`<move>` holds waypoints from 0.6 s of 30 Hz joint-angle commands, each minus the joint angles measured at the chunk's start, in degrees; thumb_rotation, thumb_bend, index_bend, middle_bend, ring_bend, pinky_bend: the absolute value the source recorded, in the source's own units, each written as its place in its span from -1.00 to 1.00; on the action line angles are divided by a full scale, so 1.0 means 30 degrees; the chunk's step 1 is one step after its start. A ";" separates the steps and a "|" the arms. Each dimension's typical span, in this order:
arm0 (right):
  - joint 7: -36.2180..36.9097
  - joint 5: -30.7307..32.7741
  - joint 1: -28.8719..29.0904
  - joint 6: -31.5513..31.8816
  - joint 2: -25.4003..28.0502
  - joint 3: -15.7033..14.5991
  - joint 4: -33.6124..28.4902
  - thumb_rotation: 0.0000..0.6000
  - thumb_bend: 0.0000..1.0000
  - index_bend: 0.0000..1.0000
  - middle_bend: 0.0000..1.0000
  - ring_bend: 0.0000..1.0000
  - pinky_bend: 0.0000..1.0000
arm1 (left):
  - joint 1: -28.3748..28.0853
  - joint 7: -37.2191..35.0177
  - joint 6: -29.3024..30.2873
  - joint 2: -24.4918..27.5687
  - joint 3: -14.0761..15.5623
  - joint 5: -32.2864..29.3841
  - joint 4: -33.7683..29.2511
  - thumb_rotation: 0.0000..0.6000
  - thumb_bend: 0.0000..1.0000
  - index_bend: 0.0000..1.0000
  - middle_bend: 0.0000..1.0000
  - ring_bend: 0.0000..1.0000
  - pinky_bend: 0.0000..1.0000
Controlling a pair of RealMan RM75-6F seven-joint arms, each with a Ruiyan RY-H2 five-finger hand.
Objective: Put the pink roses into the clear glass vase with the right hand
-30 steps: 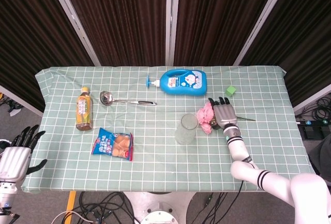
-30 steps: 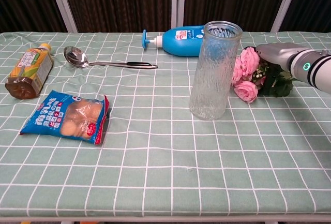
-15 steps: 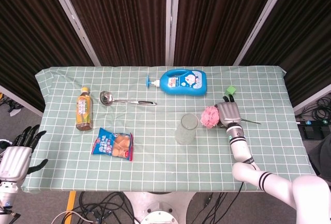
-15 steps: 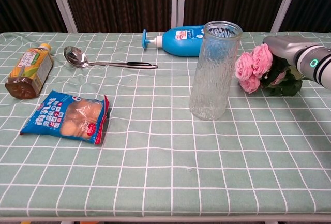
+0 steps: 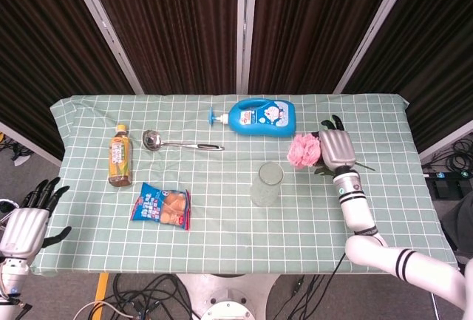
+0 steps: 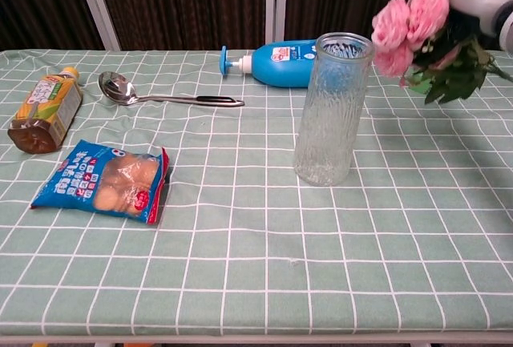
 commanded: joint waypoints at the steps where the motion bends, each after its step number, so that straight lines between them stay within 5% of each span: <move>1: 0.1935 -0.1392 -0.0993 0.2366 0.3019 0.2079 -0.4410 1.00 -0.59 0.37 0.20 -0.63 -1.00 | -0.0021 0.0074 -0.0046 0.0005 -0.0002 -0.0024 -0.0079 1.00 -0.65 -0.71 -0.96 -1.00 -0.61; 10: 0.4512 -0.3023 -0.1538 0.4394 0.4724 0.4030 -0.8325 1.00 -0.59 0.37 0.20 -0.61 -1.00 | -0.0195 0.0678 -0.0330 0.0146 -0.0107 -0.0221 -0.0266 1.00 -0.65 -0.71 -0.96 -1.00 -0.61; 18: 1.2179 -0.5390 -0.2056 0.4570 0.3471 0.4321 -0.9233 1.00 -0.61 0.37 0.20 -0.61 -1.00 | -0.0217 0.0897 -0.0466 0.0113 -0.0030 -0.0272 -0.0175 1.00 -0.65 -0.71 -0.96 -1.00 -0.61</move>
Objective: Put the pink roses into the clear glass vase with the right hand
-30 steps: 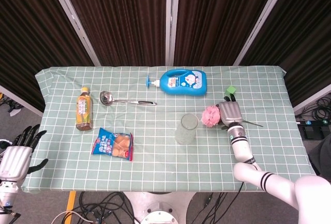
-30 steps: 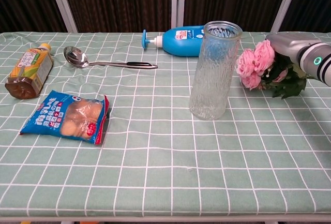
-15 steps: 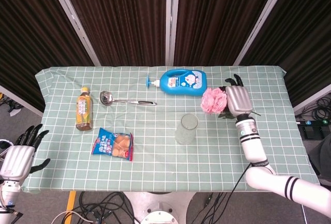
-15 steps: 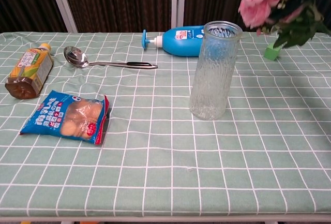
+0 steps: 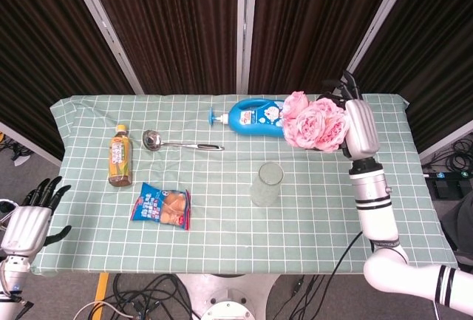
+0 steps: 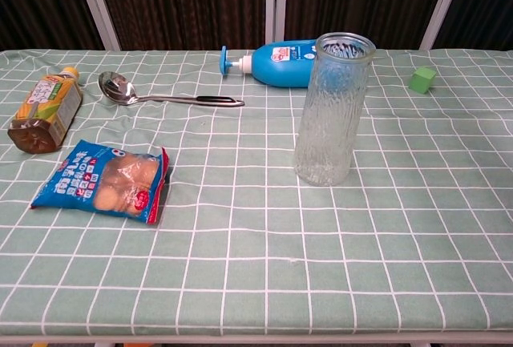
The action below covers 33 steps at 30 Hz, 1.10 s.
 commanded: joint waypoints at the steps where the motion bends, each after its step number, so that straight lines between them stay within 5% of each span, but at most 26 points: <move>1: 0.4768 -0.1690 -0.0434 0.0153 -0.0689 0.0254 -0.0569 1.00 -0.60 0.37 0.20 -0.61 -1.00 | 0.0027 -0.0022 0.0024 0.0025 -0.0017 -0.0062 -0.0012 1.00 -0.65 -0.71 -0.96 -1.00 -0.61; 10: 0.7302 -0.2826 -0.0380 0.0442 -0.1508 -0.0089 -0.0833 1.00 -0.61 0.37 0.20 -0.61 -1.00 | 0.0017 -0.0107 -0.0094 0.0003 -0.0023 -0.0215 0.0079 1.00 -0.65 -0.71 -0.96 -1.00 -0.61; 19: 0.8136 -0.1354 -0.0482 -0.0120 -0.1817 -0.0445 -0.2010 1.00 -0.61 0.37 0.20 -0.61 -1.00 | 0.0037 -0.0235 -0.0071 0.0003 -0.0009 -0.0230 0.0118 1.00 -0.65 -0.71 -0.96 -1.00 -0.61; 33: 1.0261 -0.1949 -0.0221 -0.1665 -0.3087 -0.1669 0.0574 1.00 -0.61 0.38 0.19 -0.61 -1.00 | 0.0085 -0.0339 -0.0021 -0.0183 -0.0059 -0.0363 0.0776 1.00 -0.65 -0.71 -0.96 -1.00 -0.61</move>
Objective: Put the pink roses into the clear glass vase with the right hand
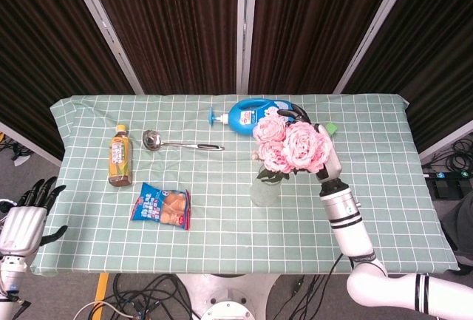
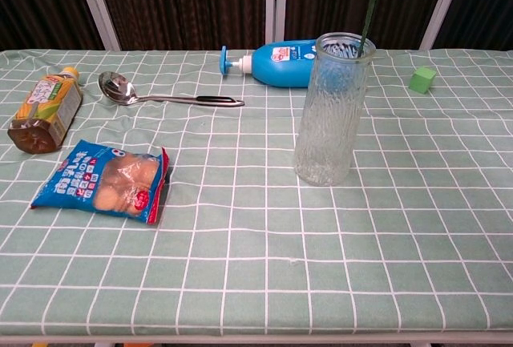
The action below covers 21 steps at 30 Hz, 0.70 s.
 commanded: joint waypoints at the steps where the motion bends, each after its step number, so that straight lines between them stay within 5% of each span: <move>1: 0.1061 -0.0656 0.0071 -0.0586 -0.0387 -0.0463 0.0996 1.00 -0.62 0.38 0.19 -0.61 -1.00 | 0.0030 0.0188 0.0134 -0.0046 0.0011 0.0090 0.0175 1.00 -0.65 -0.71 -0.96 -1.00 -0.61; 21: 0.7356 -0.3913 0.0976 -0.3062 -0.2118 -0.2467 0.6936 1.00 -0.77 0.32 0.00 -0.74 -1.00 | 0.0119 -0.0227 0.0520 -0.0006 0.0045 0.0403 0.0648 1.00 -0.65 -0.70 -0.96 -1.00 -0.62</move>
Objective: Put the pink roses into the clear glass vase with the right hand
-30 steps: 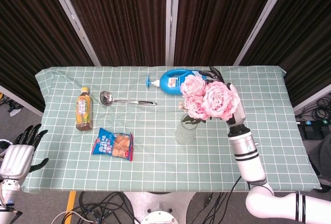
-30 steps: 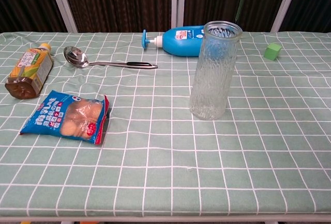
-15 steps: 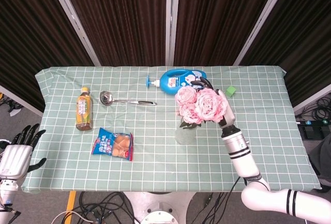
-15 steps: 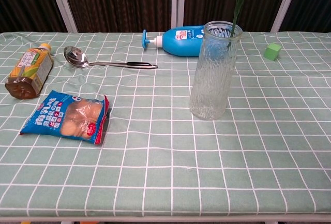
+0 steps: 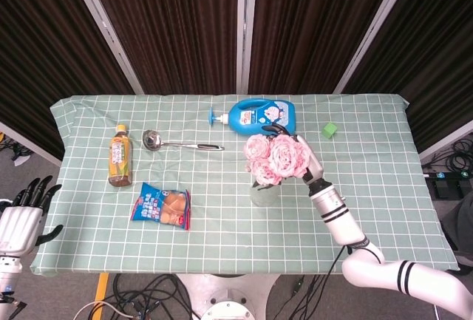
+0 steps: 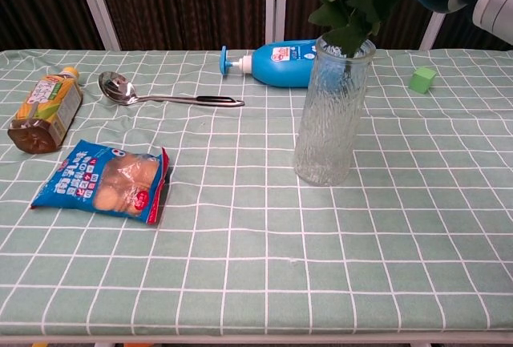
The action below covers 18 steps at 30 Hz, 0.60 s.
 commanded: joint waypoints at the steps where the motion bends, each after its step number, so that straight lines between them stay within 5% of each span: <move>1: 0.0589 -0.0215 0.0105 -0.0214 -0.0271 -0.0283 0.0455 1.00 -0.78 0.31 -0.01 -0.74 -1.00 | -0.0009 0.0012 -0.0027 -0.0024 0.0028 0.0031 0.0016 1.00 -0.65 -0.70 -0.96 -1.00 -0.62; 9: 0.1241 -0.0912 0.0141 -0.0057 -0.0290 -0.0706 0.0956 1.00 -0.90 0.20 -0.09 -0.80 -1.00 | 0.0045 -0.0108 -0.0013 -0.0065 0.0052 0.0001 0.0107 1.00 -0.65 -0.70 -0.96 -1.00 -0.62; 18: 0.2012 -0.1841 0.0117 -0.0187 0.0453 -0.1477 0.0891 1.00 -1.00 -0.85 -0.70 -1.00 -1.00 | 0.0021 -0.0101 -0.0122 -0.0160 0.0087 0.0002 0.0133 1.00 -0.65 -0.70 -0.96 -1.00 -0.62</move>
